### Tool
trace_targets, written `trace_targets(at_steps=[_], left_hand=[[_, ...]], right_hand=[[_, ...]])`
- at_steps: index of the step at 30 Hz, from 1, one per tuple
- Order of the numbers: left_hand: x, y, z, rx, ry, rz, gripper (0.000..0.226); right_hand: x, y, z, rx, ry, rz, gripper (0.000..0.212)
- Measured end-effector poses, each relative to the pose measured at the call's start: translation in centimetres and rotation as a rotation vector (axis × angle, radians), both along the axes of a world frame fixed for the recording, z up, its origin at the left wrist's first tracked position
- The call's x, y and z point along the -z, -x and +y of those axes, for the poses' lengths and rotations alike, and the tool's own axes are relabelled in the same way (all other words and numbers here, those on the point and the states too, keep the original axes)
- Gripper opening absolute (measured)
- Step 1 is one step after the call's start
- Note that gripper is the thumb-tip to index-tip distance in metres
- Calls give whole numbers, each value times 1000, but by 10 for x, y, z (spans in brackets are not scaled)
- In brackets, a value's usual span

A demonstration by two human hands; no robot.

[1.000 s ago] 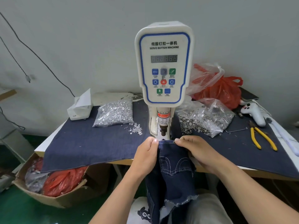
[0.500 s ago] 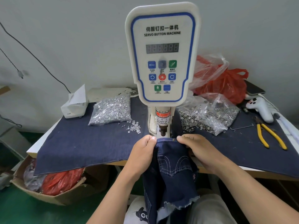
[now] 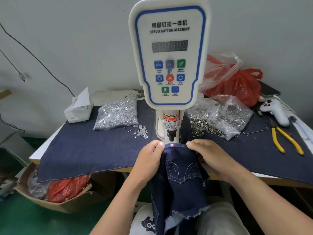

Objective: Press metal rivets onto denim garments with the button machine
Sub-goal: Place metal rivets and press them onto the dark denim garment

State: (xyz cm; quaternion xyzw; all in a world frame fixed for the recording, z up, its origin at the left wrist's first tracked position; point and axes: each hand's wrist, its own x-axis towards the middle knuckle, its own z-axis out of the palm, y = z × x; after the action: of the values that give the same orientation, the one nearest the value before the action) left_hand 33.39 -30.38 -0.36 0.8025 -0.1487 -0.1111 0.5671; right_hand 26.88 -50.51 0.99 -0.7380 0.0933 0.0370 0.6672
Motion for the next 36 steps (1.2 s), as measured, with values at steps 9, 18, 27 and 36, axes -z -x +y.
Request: trace_targets(at_steps=[9, 18, 27, 36], left_hand=[[-9, 20, 16, 236, 85, 41, 31], [-13, 30, 35, 403, -74, 175, 63], [-26, 24, 64, 405, 175, 163, 15], [-37, 17, 70, 500, 339, 271, 15]], right_hand=[[-18, 14, -4, -186, 13, 4, 64], [-37, 28, -4, -347, 29, -220, 18], [-26, 35, -38, -260, -116, 53, 24], [-33, 40, -48, -374, 12, 6, 25]])
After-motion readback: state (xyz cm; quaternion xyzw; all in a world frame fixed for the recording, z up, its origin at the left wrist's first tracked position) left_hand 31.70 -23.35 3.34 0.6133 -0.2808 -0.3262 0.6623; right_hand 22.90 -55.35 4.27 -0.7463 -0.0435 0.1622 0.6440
